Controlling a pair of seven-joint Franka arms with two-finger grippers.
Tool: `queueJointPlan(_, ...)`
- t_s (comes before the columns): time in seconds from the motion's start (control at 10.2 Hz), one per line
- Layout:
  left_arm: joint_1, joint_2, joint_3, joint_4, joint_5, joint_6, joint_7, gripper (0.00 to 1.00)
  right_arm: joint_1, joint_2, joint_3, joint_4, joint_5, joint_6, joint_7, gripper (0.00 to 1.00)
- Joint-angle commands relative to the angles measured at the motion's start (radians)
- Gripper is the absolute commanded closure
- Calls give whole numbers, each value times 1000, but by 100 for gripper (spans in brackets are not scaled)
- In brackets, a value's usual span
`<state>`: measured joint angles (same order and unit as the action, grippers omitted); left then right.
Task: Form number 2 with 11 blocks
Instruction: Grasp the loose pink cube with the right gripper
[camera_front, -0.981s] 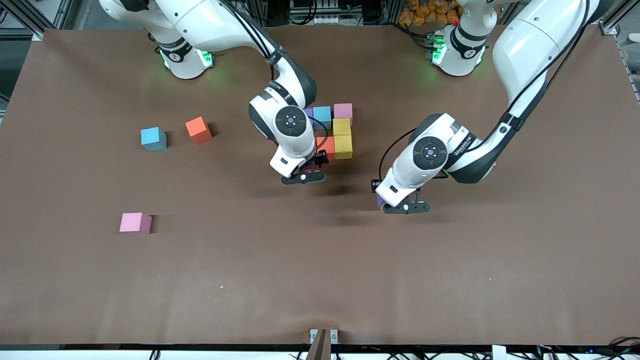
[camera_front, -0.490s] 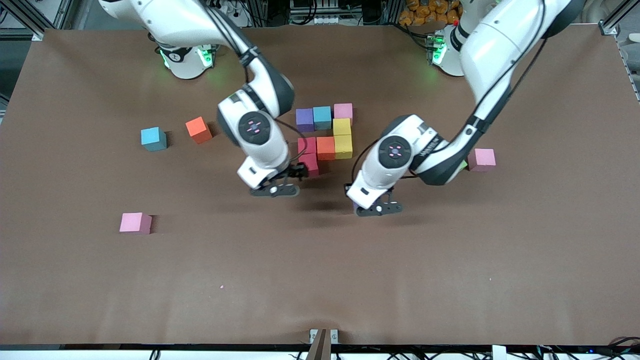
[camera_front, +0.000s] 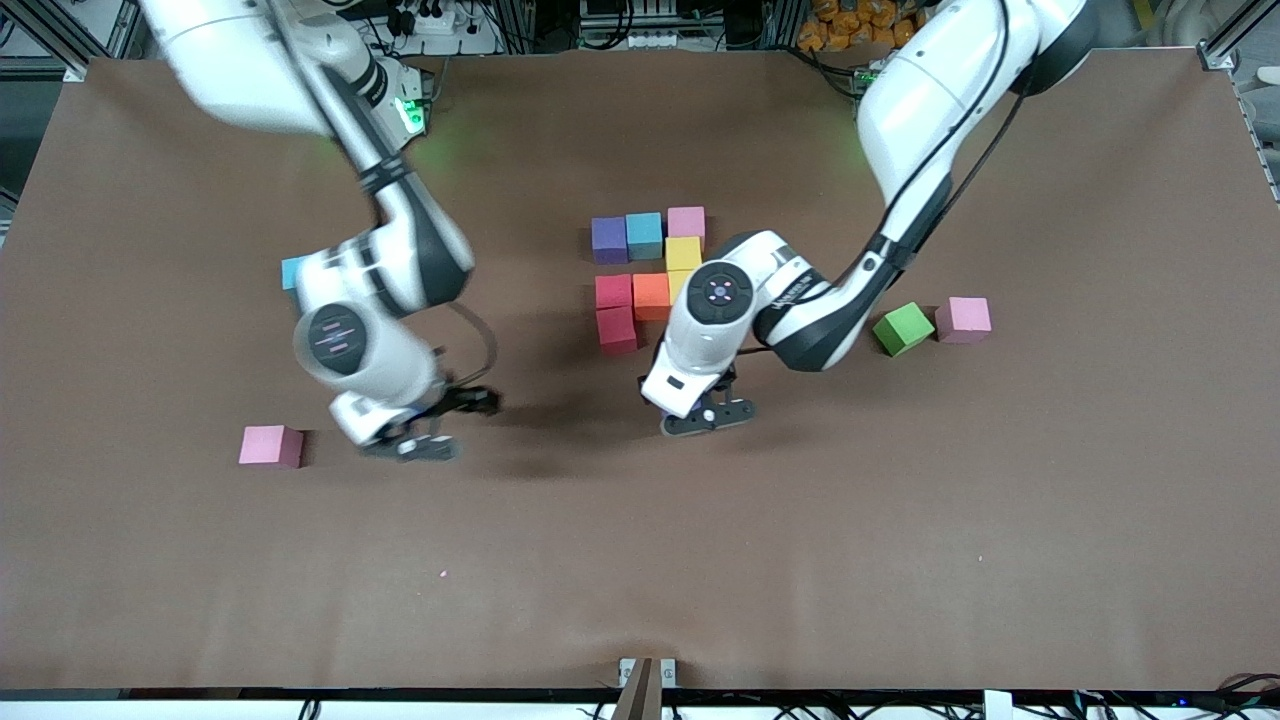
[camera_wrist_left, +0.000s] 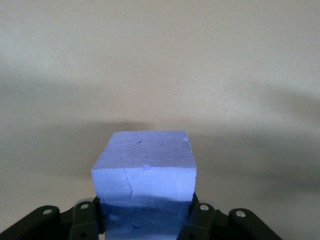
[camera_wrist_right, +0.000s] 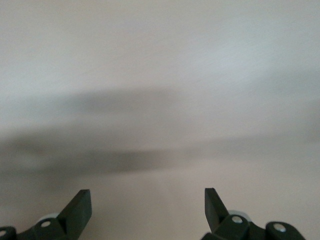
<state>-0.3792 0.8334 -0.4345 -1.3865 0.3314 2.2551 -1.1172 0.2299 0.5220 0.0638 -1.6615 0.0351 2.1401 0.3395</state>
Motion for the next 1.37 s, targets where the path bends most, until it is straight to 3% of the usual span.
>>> queueJointPlan(0.0, -85, 38, 63, 60, -54, 58, -93, 72, -145, -11, 18, 3, -10, -5, -145, 0)
queueJointPlan(0.49, -161, 73, 89, 60, -61, 101, -197, 75, -395, 81, 18, 48, -80, 26, -468, 0)
queueJointPlan(0.88, -173, 84, 88, 57, -117, 92, -185, 75, -457, 144, 18, 48, -87, 89, -586, 0)
queueJointPlan(1.28, -165, 79, 88, 57, -198, 15, -63, 75, -451, 148, 21, 42, -70, 109, -585, 0)
